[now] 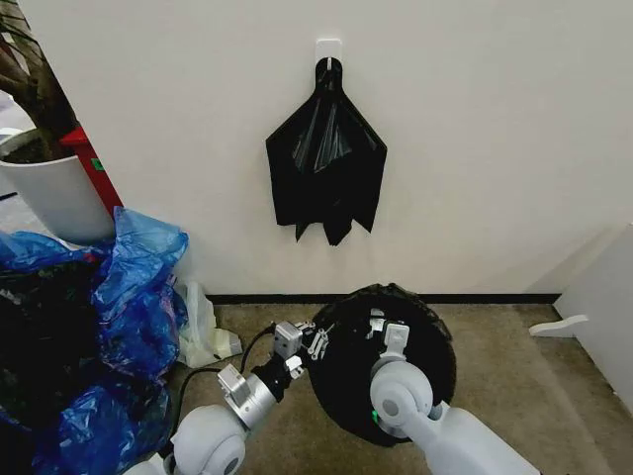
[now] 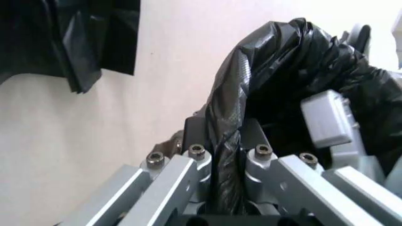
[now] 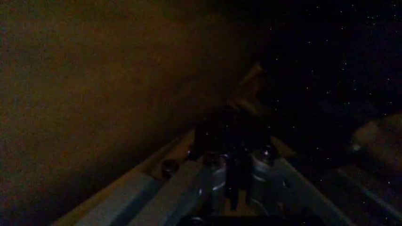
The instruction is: Place the garbage bag over the trash bin.
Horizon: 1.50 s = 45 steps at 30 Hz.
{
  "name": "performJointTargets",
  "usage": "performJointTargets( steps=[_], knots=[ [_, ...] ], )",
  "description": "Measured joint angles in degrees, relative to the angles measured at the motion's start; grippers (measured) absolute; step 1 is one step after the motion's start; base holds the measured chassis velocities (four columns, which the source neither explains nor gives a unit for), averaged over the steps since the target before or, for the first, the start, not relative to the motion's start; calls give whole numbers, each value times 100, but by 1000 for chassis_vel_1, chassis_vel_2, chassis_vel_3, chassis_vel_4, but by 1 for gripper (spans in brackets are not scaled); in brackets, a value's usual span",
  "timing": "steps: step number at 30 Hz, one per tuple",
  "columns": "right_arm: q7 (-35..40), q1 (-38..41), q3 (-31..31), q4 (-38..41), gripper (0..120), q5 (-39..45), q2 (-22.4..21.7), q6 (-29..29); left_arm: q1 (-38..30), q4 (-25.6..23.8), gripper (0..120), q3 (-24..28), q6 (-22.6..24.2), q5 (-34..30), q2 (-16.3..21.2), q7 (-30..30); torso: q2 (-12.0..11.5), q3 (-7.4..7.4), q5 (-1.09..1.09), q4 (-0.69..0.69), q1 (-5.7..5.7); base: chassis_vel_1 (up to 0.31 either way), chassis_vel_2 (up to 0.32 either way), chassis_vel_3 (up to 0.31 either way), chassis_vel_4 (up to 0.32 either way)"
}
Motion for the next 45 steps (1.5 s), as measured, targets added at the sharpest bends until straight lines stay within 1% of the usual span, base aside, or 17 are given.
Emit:
performJointTargets(
  steps=[8,13,18,22,27,29,35,45],
  knots=[
    [-10,-81,94,46,0,18,-67,-8,-11,-61,4,16,41,-104,8,49,0,0,1,1,0,0,0,0,0],
    [-26,-244,90,517,0,79,-223,-80,-65,197,4,25,55,3,-97,-155,0,0,0,0,0,0,0,0,0],
    [-29,-280,-20,794,0,133,-312,-116,-114,411,4,43,56,147,-189,-237,0,0,0,0,0,0,0,0,0],
    [-7,-271,-146,915,0,328,-378,-136,-136,473,4,48,52,233,-201,-219,0,0,1,0,0,0,0,0,0],
    [174,-204,-335,1108,0,982,-477,-191,-225,583,4,34,-52,409,-199,-191,0,0,0,0,0,0,0,0,0],
    [206,-202,-359,1133,0,1095,-489,-201,-239,594,4,28,-69,419,-214,-192,0,0,0,0,0,0,0,0,0],
    [294,-215,-374,953,0,1419,-485,-251,-196,495,4,16,-94,417,-293,-194,0,0,0,0,0,0,0,0,0],
    [246,-148,-314,525,0,1487,-318,-300,-100,246,4,10,-30,254,-313,-217,0,0,0,1,0,0,0,0,0]
  ],
)
